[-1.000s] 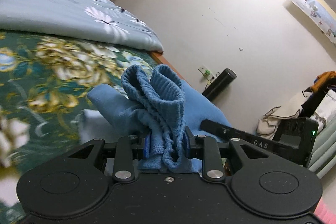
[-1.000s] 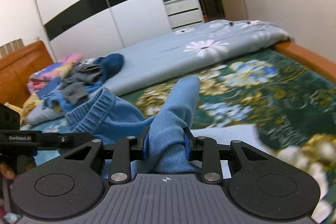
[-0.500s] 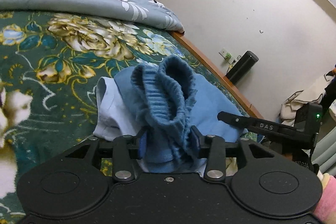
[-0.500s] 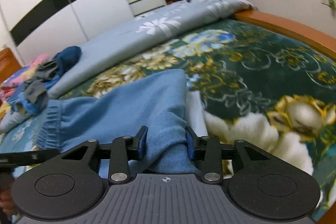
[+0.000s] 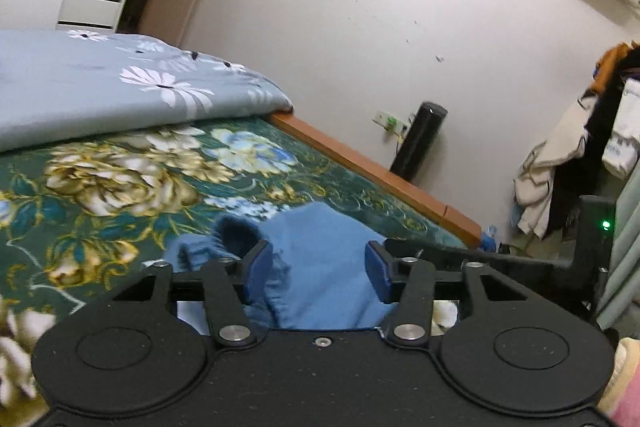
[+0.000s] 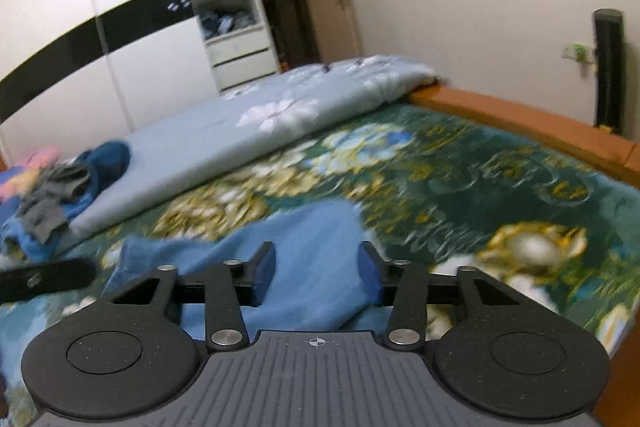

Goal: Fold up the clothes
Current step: 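Carry the folded sweatpants with both grippers onto the folded light-blue shirt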

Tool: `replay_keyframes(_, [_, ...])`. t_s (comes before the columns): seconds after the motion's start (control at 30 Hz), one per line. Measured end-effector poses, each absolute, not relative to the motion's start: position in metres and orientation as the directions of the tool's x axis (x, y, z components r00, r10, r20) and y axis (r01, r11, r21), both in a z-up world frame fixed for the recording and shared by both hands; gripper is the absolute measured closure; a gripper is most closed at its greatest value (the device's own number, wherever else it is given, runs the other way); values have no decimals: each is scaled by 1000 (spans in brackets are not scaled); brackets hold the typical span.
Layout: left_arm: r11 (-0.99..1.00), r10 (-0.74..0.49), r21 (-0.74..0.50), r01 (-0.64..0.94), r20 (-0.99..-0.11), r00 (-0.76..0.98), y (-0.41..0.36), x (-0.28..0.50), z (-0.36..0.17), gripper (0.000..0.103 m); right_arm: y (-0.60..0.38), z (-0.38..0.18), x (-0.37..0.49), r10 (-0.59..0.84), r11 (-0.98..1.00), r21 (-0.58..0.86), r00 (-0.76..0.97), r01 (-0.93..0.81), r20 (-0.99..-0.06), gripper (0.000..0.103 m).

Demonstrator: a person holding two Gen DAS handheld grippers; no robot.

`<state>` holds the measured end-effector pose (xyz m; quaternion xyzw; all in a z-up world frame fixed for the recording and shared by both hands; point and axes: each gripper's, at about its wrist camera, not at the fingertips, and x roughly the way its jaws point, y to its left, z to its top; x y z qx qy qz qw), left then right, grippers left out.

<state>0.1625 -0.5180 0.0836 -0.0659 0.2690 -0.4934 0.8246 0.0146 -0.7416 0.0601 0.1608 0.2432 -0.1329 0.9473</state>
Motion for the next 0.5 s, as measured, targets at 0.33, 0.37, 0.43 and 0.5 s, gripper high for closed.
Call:
replay_keyframes(0.33, [592, -787, -435, 678, -494, 370, -511, 193, 34, 69, -734, 32, 19, -160, 914, 220, 803, 340, -574, 75])
replay_keyframes(0.37, [595, -786, -445, 669, -499, 366, -510, 195, 31, 69, -732, 29, 20, -163, 915, 212, 797, 342, -581, 75])
replay_keyframes(0.43, [605, -780, -464, 647, -511, 362, -508, 200, 26, 72, -732, 24, 19, -163, 911, 220, 795, 349, -585, 75])
replay_keyframes(0.5, [617, -773, -491, 615, -524, 358, -506, 207, 21, 79, -735, 21, 17, -153, 901, 250, 798, 355, -583, 75])
